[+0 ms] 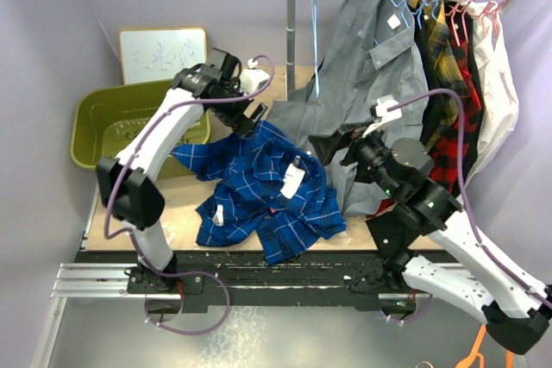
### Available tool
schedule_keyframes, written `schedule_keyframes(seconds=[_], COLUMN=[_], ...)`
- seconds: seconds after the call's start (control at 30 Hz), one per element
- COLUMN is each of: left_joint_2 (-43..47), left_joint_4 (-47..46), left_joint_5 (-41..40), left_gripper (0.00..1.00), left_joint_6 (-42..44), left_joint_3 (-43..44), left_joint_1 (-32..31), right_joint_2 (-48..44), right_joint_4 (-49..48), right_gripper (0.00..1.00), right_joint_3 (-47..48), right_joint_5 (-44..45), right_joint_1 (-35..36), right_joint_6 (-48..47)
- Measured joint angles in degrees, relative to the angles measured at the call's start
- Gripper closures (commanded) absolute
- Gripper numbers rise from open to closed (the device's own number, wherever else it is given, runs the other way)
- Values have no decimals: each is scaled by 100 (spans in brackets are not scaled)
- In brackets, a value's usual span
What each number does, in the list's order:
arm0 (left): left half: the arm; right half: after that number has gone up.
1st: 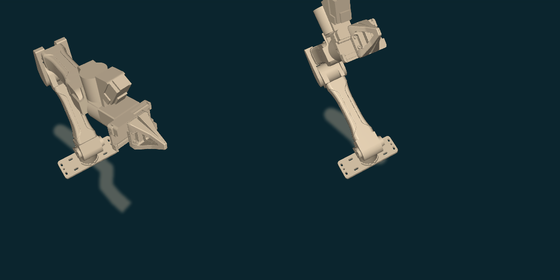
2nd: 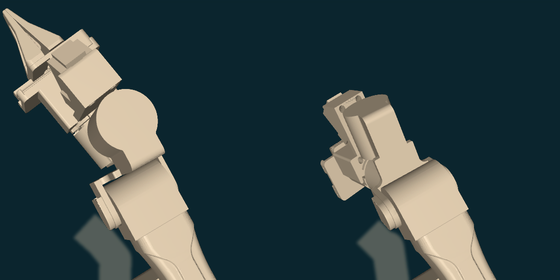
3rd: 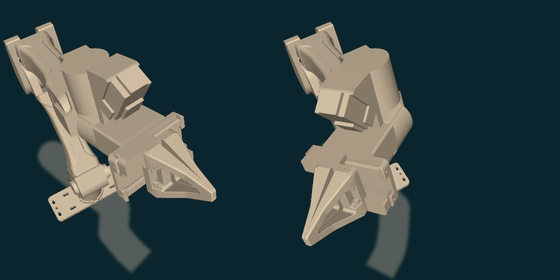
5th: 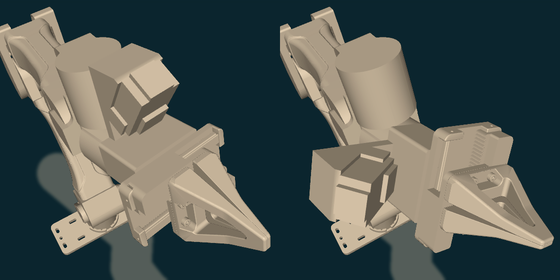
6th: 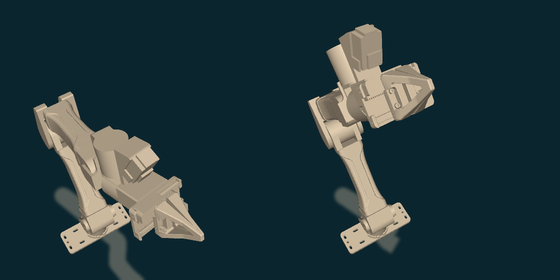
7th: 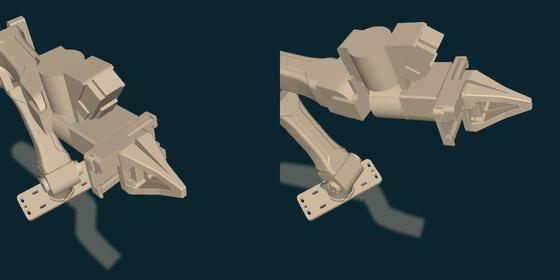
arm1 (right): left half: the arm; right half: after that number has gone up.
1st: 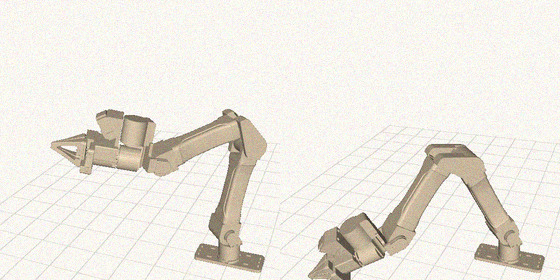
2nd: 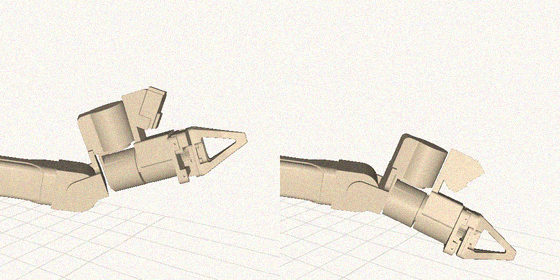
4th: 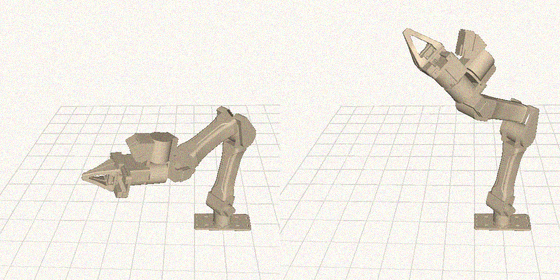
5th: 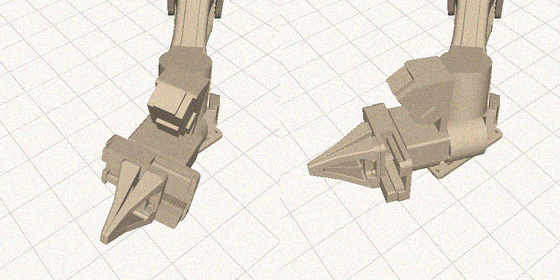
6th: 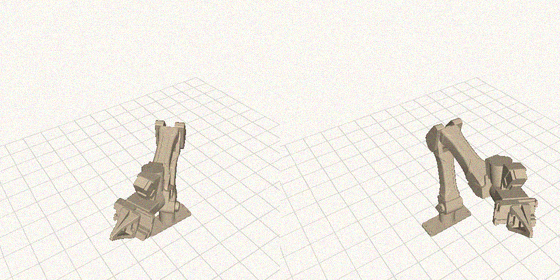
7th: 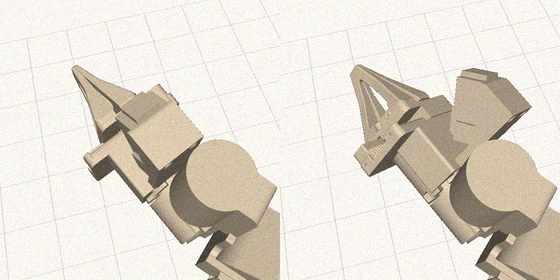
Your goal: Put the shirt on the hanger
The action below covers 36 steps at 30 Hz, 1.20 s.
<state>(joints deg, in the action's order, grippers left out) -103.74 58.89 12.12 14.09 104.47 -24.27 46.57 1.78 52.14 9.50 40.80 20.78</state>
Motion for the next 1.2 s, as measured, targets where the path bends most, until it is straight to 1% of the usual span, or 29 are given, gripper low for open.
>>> schedule_keyframes(seconds=[0.1,0.2,0.27,0.37,0.43,0.5,0.57,0.67,0.73,0.83,0.93,1.03,1.1,1.13,1.2], left_joint_2=[815,1648,2116,2518,2671,2758,2815,2846,2876,2968,3067,3112,3115,3115,3115], left_joint_4=[-26,-173,-269,-428,-553,-621,-671,-728,-745,-769,-809,-855,-866,-868,-863], left_joint_5=[31,-42,-225,-599,-791,-922,-1036,-1134,-1158,-1154,-1141,-1113,-1084,-1069,-1036], left_gripper=[1,1,1,1,1,1,1,1,1,1,1,1,1,1,1], left_joint_6=[61,39,-50,-264,-348,-413,-455,-474,-494,-503,-503,-503,-503,-503,-503], left_joint_3=[-518,-1169,-1473,-1652,-1733,-1812,-1902,-2009,-2096,-2236,-2365,-2463,-2505,-2527,-2573], left_joint_1=[11,17,17,37,101,173,236,280,280,282,284,284,284,284,284], right_joint_2=[229,1012,1526,2371,2997,3497,3853,4155,4240,4251,4162,4085,4081,4081,4081], right_joint_4=[389,798,855,1091,1296,1447,1631,1891,2026,2166,2190,2203,2227,2229,2238], right_gripper=[1,8,10,15,20,25,29,38,48,55,61,64,72,79,89], right_joint_3=[828,2216,2914,3862,4450,4806,4948,4975,4975,4955,4828,4677,4640,4627,4597], right_joint_5=[212,780,1117,1484,1526,1510,1504,1508,1497,1456,1436,1401,1346,1342,1303], right_joint_1=[0,0,0,-68,-157,-260,-352,-444,-509,-603,-675,-713,-745,-750,-778], right_joint_6=[-76,-144,-229,-378,-452,-468,-466,-446,-415,-332,-256,-208,-190,-188,-186])
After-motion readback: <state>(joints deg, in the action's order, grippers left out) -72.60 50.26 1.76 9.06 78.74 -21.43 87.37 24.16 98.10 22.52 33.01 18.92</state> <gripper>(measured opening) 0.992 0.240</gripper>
